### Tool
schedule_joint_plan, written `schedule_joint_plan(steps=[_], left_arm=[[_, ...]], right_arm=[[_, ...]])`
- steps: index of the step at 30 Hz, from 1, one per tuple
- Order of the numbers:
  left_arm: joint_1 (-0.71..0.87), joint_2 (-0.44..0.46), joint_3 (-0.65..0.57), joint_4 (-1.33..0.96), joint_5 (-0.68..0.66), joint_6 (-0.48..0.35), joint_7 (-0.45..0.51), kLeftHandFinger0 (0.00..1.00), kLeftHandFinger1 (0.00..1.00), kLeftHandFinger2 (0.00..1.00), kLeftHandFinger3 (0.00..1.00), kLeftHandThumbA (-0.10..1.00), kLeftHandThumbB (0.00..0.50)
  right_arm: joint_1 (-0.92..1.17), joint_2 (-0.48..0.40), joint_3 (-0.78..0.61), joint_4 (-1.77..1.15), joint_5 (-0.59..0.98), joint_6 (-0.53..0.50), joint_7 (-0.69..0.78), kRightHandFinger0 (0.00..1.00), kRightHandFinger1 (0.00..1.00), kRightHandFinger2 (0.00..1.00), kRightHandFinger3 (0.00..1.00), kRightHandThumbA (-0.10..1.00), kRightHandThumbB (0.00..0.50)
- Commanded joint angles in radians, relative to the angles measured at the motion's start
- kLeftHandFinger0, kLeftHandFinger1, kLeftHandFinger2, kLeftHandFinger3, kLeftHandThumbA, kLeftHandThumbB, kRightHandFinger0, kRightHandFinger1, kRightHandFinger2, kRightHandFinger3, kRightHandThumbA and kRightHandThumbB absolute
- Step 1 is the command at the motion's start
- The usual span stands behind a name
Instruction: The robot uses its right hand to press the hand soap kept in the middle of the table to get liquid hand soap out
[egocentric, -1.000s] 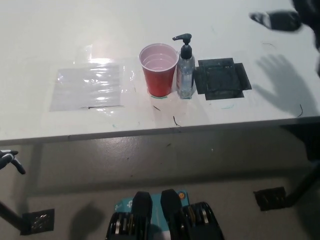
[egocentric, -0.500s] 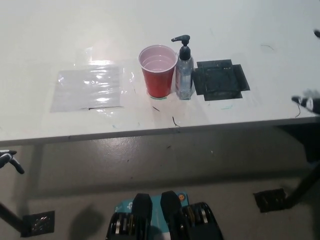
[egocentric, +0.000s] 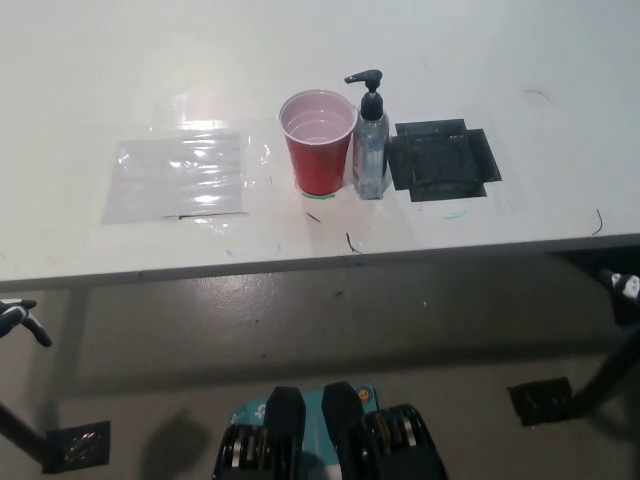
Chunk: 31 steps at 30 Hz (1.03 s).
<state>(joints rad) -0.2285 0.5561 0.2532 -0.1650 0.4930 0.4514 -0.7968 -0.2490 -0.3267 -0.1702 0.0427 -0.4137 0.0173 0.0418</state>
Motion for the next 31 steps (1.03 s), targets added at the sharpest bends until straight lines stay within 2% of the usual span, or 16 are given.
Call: schedule_joint_plan(steps=[1,2,3,4,5,6,7,8,9,10,14,15,20,22,24,31], left_arm=[[-0.019,0.029,0.010,-0.030,-0.011,0.019,0.034,1.00,1.00,1.00,0.81,1.00,0.149],[-0.021,0.029,0.011,-0.025,-0.007,0.019,0.032,1.00,1.00,1.00,0.84,1.00,0.160],[-0.020,0.032,0.006,-0.021,-0.011,0.019,0.039,1.00,1.00,1.00,0.87,1.00,0.166],[-0.020,0.032,0.006,-0.021,-0.010,0.019,0.039,1.00,1.00,1.00,0.87,1.00,0.167],[-0.018,0.028,0.008,-0.021,-0.010,0.019,0.043,1.00,1.00,1.00,0.85,1.00,0.177],[-0.018,0.027,0.009,-0.018,-0.018,0.019,0.048,1.00,1.00,1.00,0.83,1.00,0.172],[-0.020,0.022,0.016,-0.019,-0.019,0.019,0.040,1.00,1.00,1.00,0.80,1.00,0.156],[-0.020,0.022,0.017,-0.020,-0.017,0.019,0.039,1.00,1.00,1.00,0.80,1.00,0.157],[-0.020,0.019,0.015,-0.022,-0.011,0.019,0.042,1.00,1.00,1.00,0.80,1.00,0.163],[-0.021,0.019,0.013,-0.022,-0.010,0.019,0.044,1.00,1.00,1.00,0.80,1.00,0.169],[-0.026,0.014,0.017,-0.017,-0.016,0.019,0.049,1.00,1.00,1.00,0.76,1.00,0.167],[-0.025,0.015,0.016,-0.017,-0.018,0.019,0.050,1.00,1.00,1.00,0.76,1.00,0.156],[-0.032,0.024,0.008,-0.021,-0.012,0.019,0.054,1.00,1.00,1.00,0.74,1.00,0.160],[-0.036,0.017,0.018,-0.019,-0.011,0.019,0.040,1.00,1.00,1.00,0.77,1.00,0.152],[-0.034,0.020,0.013,-0.020,-0.009,0.019,0.041,1.00,1.00,1.00,0.79,1.00,0.158],[-0.030,0.018,0.016,-0.022,-0.017,0.019,0.050,1.00,1.00,1.00,0.76,1.00,0.175]], right_arm=[[-0.009,0.004,-0.033,0.017,0.026,-0.050,-0.102,0.31,0.33,0.38,1.00,1.00,0.337],[-0.008,0.005,-0.036,0.028,0.027,-0.062,-0.113,0.26,0.28,0.53,1.00,1.00,0.336],[-0.009,0.017,-0.051,0.031,0.053,-0.059,-0.118,0.01,0.01,0.08,1.00,1.00,0.348],[-0.009,0.021,-0.054,0.030,0.057,-0.057,-0.123,0.00,0.05,0.15,1.00,1.00,0.345],[-0.015,0.024,-0.064,0.049,0.074,-0.071,-0.130,0.05,0.15,0.27,1.00,1.00,0.363],[-0.016,0.023,-0.064,0.062,0.072,-0.081,-0.139,0.23,0.40,0.56,1.00,1.00,0.369],[-0.015,0.025,-0.068,0.068,0.086,-0.087,-0.137,0.51,0.72,0.74,1.00,1.00,0.350],[-0.015,0.026,-0.069,0.072,0.095,-0.091,-0.137,0.71,0.92,0.91,1.00,1.00,0.331],[-0.016,0.025,-0.071,0.079,0.105,-0.098,-0.137,0.96,1.00,1.00,1.00,1.00,0.314],[-0.017,0.024,-0.070,0.086,0.105,-0.104,-0.141,1.00,1.00,1.00,1.00,1.00,0.304],[-0.022,0.022,-0.066,0.100,0.118,-0.111,-0.146,1.00,1.00,1.00,1.00,1.00,0.316],[-0.022,0.022,-0.066,0.100,0.124,-0.114,-0.144,1.00,1.00,1.00,1.00,1.00,0.289],[-0.028,0.025,-0.065,0.104,0.158,-0.099,-0.135,1.00,1.00,1.00,1.00,1.00,0.294],[-0.028,0.026,-0.066,0.101,0.171,-0.100,-0.133,1.00,1.00,1.00,1.00,1.00,0.253],[-0.028,0.023,-0.064,0.102,0.176,-0.100,-0.135,1.00,1.00,1.00,1.00,1.00,0.248],[-0.031,0.014,-0.054,0.106,0.173,-0.100,-0.141,1.00,1.00,1.00,1.00,1.00,0.264]])
